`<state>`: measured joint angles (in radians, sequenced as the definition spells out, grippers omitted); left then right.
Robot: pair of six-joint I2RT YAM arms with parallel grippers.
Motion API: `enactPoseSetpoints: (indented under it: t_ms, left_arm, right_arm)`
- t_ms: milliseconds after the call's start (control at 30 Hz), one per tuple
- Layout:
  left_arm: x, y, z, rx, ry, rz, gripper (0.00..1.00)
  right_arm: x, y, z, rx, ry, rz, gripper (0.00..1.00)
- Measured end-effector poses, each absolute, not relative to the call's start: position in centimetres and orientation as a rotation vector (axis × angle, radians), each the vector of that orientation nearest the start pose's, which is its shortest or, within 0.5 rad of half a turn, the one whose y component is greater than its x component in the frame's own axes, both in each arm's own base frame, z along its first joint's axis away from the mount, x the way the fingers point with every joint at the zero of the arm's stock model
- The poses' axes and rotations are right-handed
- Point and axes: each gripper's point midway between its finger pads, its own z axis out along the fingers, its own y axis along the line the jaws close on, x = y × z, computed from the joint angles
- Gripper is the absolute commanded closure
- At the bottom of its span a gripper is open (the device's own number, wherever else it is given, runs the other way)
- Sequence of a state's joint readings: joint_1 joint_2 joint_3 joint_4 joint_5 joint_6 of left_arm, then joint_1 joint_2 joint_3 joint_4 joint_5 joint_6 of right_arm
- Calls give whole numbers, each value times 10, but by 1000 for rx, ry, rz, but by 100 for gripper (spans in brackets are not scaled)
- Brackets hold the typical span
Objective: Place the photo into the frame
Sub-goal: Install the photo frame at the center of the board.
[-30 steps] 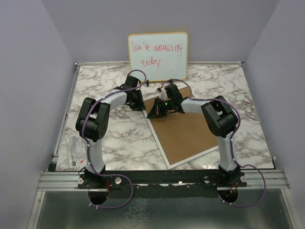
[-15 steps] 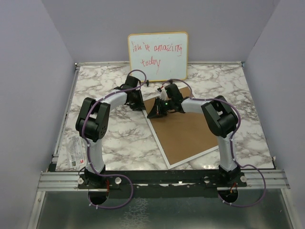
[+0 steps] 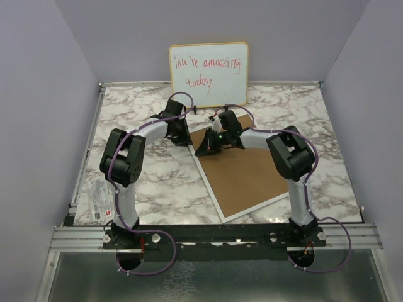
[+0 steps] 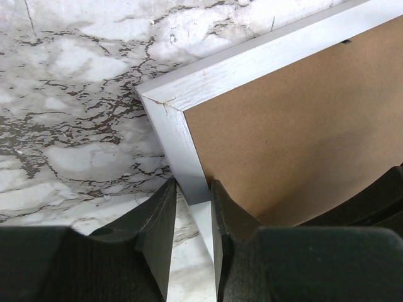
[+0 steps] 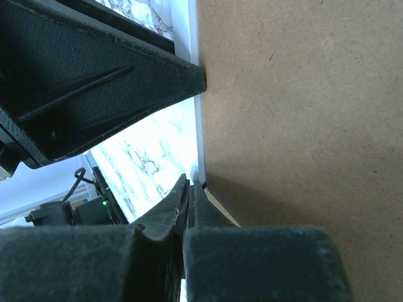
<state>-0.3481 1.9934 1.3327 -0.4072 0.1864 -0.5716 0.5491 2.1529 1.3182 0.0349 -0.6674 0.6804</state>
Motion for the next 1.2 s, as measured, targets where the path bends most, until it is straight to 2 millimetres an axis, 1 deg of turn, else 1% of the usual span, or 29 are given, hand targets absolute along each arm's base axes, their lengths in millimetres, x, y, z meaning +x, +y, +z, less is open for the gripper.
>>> enactPoseSetpoints:
  t_ms: [200, 500, 567, 633, 700, 767, 900, 933, 1000, 1067, 1100, 1133, 1167, 1200]
  left_arm:
    - [399, -203, 22, -239, 2714, -538, 73]
    - [400, -203, 23, -237, 2712, -539, 72]
    - [400, -204, 23, -235, 2714, -537, 71]
    - [401, -204, 24, -227, 2714, -535, 68]
    - [403, -204, 25, -216, 2712, -533, 63]
    - [404, -204, 26, -204, 2714, -528, 55]
    - [409, -206, 32, -150, 2714, -517, 37]
    - [411, -206, 34, -136, 2715, -515, 33]
    - [417, -208, 38, -95, 2714, -508, 22]
    - [427, -211, 45, -44, 2698, -509, 13]
    - [432, -213, 49, -23, 2686, -510, 10]
    - [442, -214, 57, 9, 2659, -510, 9]
    - [451, -217, 65, 30, 2631, -515, 9]
    - [458, -218, 73, 56, 2605, -514, 9]
  right_arm:
    - [351, 360, 25, -167, 2598, 1324, 99]
    - [350, 358, 23, -159, 2596, 1321, 99]
    - [351, 356, 23, -147, 2599, 1298, 99]
    - [358, 349, 23, -109, 2601, 1229, 99]
    - [368, 338, 25, -57, 2592, 1130, 99]
    - [379, 320, 28, -7, 2575, 1008, 99]
    - [395, 276, 35, 68, 2560, 779, 99]
    - [397, 268, 38, 80, 2555, 748, 99]
    - [402, 253, 47, 113, 2545, 703, 98]
    - [406, 241, 58, 149, 2530, 675, 94]
    - [408, 235, 63, 169, 2524, 662, 91]
    - [409, 228, 68, 197, 2519, 648, 87]
    - [410, 222, 72, 220, 2514, 639, 82]
    - [411, 214, 75, 254, 2514, 622, 73]
